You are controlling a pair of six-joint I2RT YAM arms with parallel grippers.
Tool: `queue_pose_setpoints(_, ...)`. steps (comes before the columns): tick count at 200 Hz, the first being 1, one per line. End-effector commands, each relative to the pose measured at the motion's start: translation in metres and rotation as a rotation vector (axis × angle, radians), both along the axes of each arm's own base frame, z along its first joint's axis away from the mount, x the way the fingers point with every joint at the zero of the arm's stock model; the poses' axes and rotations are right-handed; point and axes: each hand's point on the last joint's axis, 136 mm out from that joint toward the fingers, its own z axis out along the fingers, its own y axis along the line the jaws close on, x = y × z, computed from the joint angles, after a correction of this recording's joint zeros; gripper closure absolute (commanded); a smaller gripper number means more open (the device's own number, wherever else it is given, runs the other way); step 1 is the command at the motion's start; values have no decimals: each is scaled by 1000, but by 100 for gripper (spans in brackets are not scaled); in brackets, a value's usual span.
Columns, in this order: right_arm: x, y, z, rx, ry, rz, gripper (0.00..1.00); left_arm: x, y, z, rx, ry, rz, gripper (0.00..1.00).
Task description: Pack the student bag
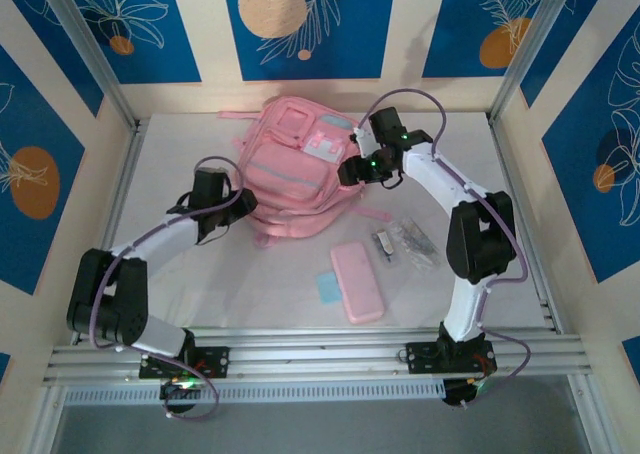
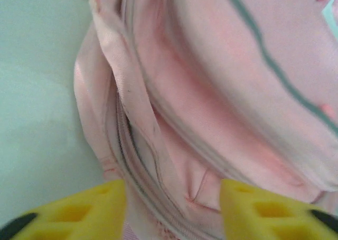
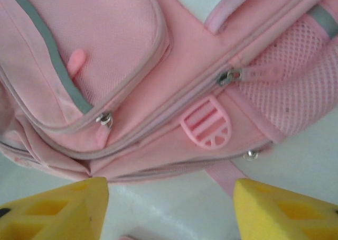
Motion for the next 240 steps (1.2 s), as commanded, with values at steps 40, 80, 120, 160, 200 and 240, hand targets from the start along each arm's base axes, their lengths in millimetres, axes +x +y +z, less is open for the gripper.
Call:
queue_pose_setpoints(40,41,29,-13,78,-25,61,32,-26,-1,8,-61,5,-1,38)
queue_pose_setpoints(80,69,32,-32,62,-30,24,32,-35,-13,-20,-117,49,7,52)
queue_pose_setpoints(120,57,39,-57,21,33,23,32,-28,-20,-37,-121,63,12,59)
queue_pose_setpoints(160,34,38,-75,-84,84,9,33,-17,-20,-51,-85,78,10,60)
queue_pose_setpoints(200,19,29,-82,-115,112,-33,32,4,-3,-56,34,56,24,57)
queue_pose_setpoints(240,9,41,-38,121,96,6,32,33,10,-48,105,44,19,53)
